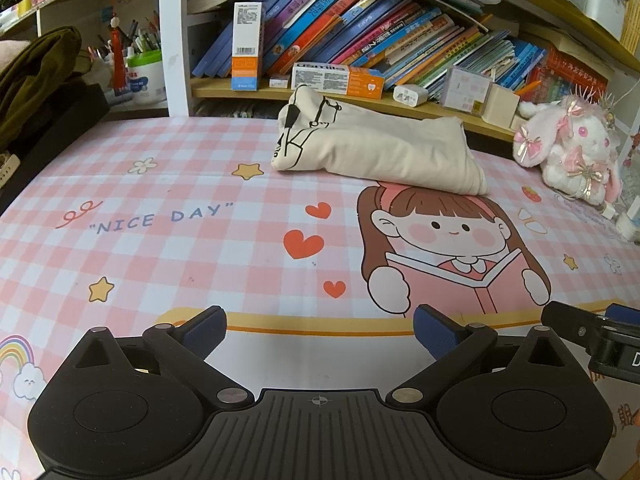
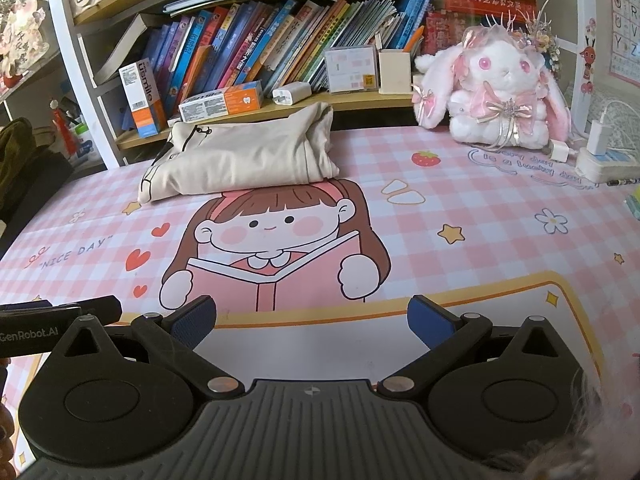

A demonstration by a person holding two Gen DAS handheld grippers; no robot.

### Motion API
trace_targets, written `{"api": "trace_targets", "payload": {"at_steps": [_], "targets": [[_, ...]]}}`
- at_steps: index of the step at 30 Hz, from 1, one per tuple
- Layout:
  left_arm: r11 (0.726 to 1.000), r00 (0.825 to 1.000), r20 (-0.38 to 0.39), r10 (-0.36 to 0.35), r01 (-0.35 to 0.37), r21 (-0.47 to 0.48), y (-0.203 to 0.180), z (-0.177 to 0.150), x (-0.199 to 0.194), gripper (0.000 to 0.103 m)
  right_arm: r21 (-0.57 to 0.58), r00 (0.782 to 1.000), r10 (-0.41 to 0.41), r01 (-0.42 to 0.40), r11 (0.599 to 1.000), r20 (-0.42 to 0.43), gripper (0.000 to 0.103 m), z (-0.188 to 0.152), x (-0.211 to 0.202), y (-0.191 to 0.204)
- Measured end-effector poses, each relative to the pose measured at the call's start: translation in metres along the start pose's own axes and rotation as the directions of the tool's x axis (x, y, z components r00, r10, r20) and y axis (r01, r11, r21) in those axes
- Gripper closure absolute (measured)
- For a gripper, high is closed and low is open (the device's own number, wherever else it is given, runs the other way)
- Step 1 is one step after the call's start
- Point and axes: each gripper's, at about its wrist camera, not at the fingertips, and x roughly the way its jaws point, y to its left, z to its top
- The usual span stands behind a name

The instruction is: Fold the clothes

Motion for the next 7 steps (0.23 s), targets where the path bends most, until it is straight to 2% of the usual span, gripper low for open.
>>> {"api": "trace_targets", "payload": {"at_steps": [7], "targets": [[1.000, 1.000, -0.001, -0.002, 0.002, 0.001, -0.0008, -0.0005, -0.0004, 0.002, 0.001, 1.000, -0.001, 0.001, 1.000, -0.003, 0.000, 0.0001, 0.0007, -0.0002]]}}
